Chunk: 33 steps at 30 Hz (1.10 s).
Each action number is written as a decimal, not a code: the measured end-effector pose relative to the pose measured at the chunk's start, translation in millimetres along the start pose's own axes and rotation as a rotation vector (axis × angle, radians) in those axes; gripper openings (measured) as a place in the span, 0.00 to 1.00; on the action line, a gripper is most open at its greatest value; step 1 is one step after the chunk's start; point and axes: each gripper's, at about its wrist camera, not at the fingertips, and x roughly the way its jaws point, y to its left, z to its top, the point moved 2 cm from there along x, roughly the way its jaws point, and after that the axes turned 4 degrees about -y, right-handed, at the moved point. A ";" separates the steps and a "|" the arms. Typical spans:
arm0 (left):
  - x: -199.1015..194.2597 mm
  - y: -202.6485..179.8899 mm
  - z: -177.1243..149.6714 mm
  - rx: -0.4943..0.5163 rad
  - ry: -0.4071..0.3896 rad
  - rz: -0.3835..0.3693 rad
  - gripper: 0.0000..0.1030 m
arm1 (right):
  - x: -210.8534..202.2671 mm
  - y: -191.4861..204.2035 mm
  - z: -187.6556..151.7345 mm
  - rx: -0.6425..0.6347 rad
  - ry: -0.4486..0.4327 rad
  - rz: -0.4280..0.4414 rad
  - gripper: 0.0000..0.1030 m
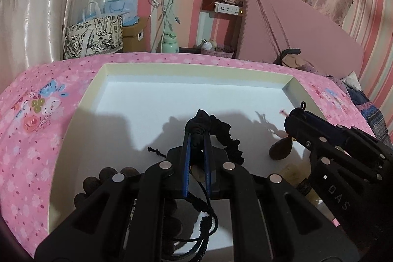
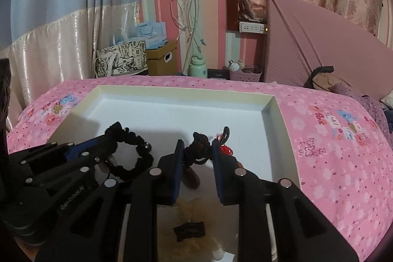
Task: Organize jewelry
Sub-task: 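Carry both items over the tray while the left tool opens to drop the black bracelet, then open the right tool to drop the brown pendant into the tray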
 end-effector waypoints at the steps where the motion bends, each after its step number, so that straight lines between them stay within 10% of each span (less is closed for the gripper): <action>1: 0.4 0.1 -0.3 -0.001 0.001 0.002 0.08 | 0.4 0.2 0.1 0.001 -0.001 0.003 0.22; 8: 5.7 3.4 -0.1 -0.022 0.010 0.025 0.14 | -1.0 -1.3 -1.5 0.008 -0.015 -0.015 0.25; 16: -12.8 9.9 9.4 -0.064 -0.044 0.033 0.68 | -16.6 -14.2 7.2 0.080 -0.065 0.027 0.39; 33: -101.2 25.7 57.4 -0.028 -0.194 0.165 0.71 | -103.7 -75.3 38.9 0.210 -0.184 0.015 0.40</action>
